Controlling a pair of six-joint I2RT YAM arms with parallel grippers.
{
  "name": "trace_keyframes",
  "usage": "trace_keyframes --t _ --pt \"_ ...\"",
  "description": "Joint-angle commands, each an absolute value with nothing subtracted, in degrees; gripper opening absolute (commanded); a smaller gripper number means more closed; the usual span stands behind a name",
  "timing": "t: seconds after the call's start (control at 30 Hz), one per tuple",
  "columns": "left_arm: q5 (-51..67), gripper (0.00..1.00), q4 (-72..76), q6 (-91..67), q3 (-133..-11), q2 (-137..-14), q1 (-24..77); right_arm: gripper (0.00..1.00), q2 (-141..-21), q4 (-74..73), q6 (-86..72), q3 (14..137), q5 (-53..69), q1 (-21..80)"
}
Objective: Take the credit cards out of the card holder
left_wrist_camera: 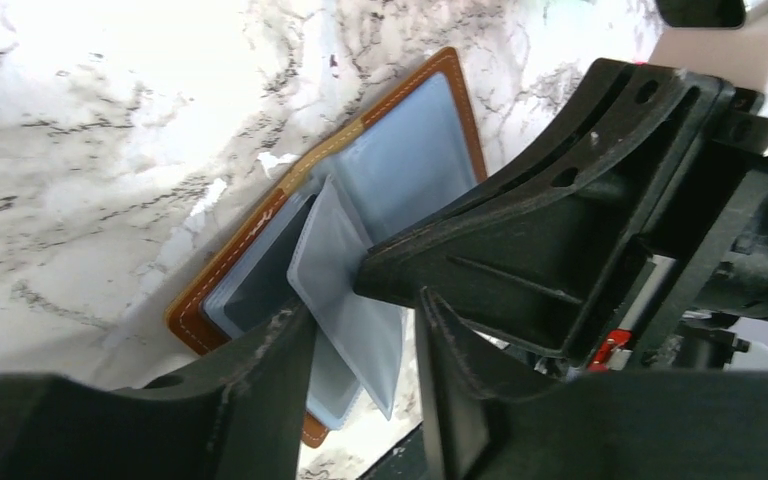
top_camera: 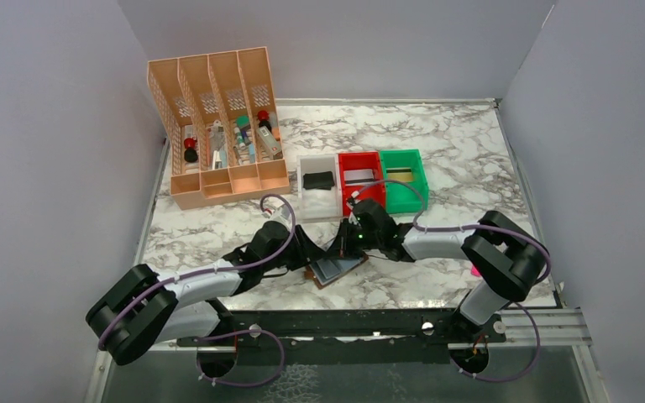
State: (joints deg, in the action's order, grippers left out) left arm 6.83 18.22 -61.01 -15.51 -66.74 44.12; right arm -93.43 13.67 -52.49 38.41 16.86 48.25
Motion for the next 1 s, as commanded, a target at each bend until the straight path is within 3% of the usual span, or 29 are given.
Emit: trace_keyframes --t 0.0,0.4,0.73,0.9,0.97 --pt "9.52 0.40 22.76 -60.84 -15.97 -66.56 44.56 0.05 -90.67 14.98 -52.04 37.40 17.18 47.72" --pt "15.54 0.40 26.53 -57.04 -21.22 -73.38 44.69 0.32 -83.35 -2.06 -47.13 39.73 0.22 47.72" --pt "17.61 0.40 28.67 -56.10 -27.28 -83.05 46.61 0.36 -75.12 -11.12 -46.52 37.79 -14.40 47.72" --pt "12.23 0.35 28.65 -56.71 -24.43 -82.66 46.64 0.36 -72.49 -9.56 -45.54 36.33 -11.33 47.72" --pt "9.00 0.39 28.46 -56.43 -22.29 -78.81 46.62 0.35 -72.33 -8.38 -44.87 36.29 -8.52 47.72"
